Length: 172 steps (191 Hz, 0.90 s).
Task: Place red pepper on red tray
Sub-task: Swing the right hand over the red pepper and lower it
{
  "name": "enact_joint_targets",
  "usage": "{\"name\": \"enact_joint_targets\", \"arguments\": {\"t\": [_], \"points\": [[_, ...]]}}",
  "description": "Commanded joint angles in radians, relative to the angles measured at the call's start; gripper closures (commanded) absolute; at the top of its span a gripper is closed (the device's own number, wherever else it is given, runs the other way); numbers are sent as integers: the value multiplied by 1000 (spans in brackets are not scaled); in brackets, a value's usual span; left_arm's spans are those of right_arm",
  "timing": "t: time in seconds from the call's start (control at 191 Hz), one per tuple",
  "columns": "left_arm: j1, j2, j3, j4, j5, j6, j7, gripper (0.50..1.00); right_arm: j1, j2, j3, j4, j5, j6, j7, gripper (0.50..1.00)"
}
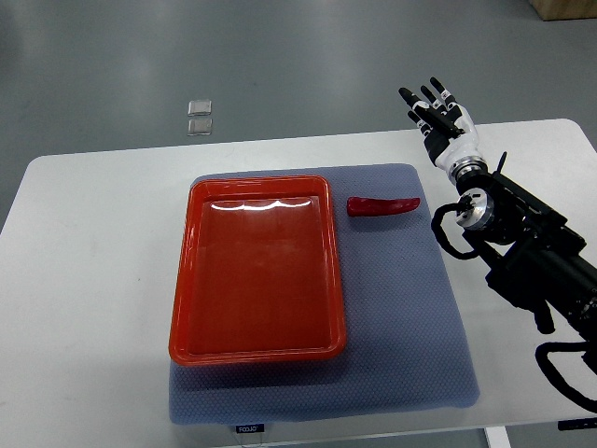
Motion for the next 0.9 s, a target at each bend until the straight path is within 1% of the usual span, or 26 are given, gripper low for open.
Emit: {"name": "enact_joint_targets", "arguments": {"t": [0.0, 0.152, 0.288, 0.539, 0.67, 0.712, 0.806, 0.895], "points": [[0, 0, 0, 0, 0, 0, 0, 500, 13, -4, -47, 2, -45, -4, -1, 579], [0, 0, 0, 0, 0, 0, 0, 500, 68, -7, -173, 1, -94, -30, -1, 581], [0, 0, 0, 0, 0, -1, 0, 500, 118, -12, -262, 1, -97, -35, -1, 581], [0, 0, 0, 0, 0, 0, 0, 500, 262, -125, -601, 16, -96, -24, 1, 581], [0, 0, 0, 0, 0, -1, -1, 500, 342, -205, -770, 102, -106, -10, 1, 581], [0, 0, 0, 0, 0, 0, -1, 500, 375, -236, -824, 146, -132, -8, -1, 581], [0, 0, 0, 0, 0, -1, 0, 500, 424, -286, -886, 229, -203, 4, -1, 581], [0, 0, 0, 0, 0, 0, 0, 500, 455, -318, -929, 284, -275, 24, -1, 581]]}}
